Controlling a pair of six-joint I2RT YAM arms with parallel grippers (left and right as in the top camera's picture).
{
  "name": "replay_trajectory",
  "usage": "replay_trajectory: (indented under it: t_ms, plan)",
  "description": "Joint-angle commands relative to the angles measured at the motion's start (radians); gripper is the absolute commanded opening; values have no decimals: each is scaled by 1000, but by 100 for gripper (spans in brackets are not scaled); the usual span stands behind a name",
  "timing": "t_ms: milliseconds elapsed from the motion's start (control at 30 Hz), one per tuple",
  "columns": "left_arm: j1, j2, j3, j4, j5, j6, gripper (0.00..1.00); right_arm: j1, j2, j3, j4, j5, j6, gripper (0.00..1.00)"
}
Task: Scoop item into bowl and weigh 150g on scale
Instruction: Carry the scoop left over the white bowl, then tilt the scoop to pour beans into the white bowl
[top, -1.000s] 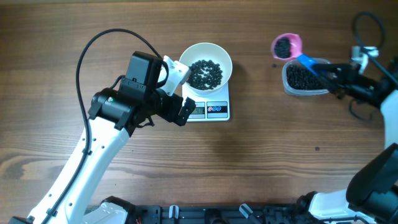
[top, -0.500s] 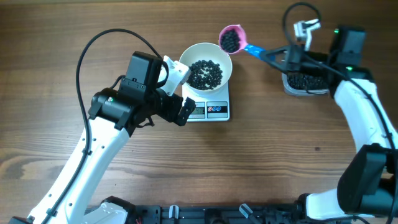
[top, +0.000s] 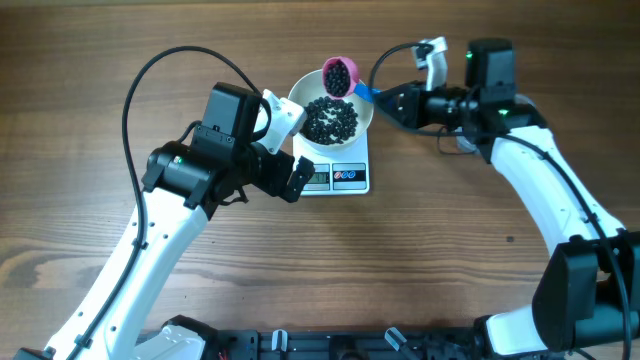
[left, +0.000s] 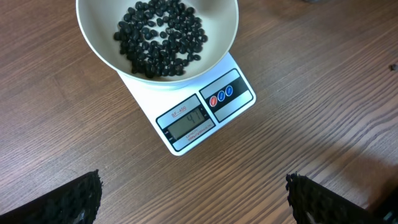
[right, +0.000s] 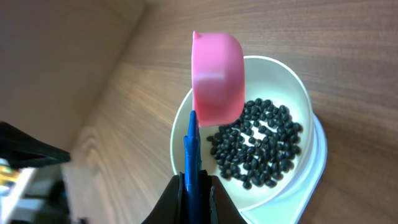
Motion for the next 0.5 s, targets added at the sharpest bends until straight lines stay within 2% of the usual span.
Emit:
replay_trajectory:
  t_ms: [0,467]
  plan:
    - [-5,-4,16,2,16,16,100,27,6,4,31,61,-79,4]
    - [-5,-4,16,2,16,16,100,32,-80,5,29,166,-180,4]
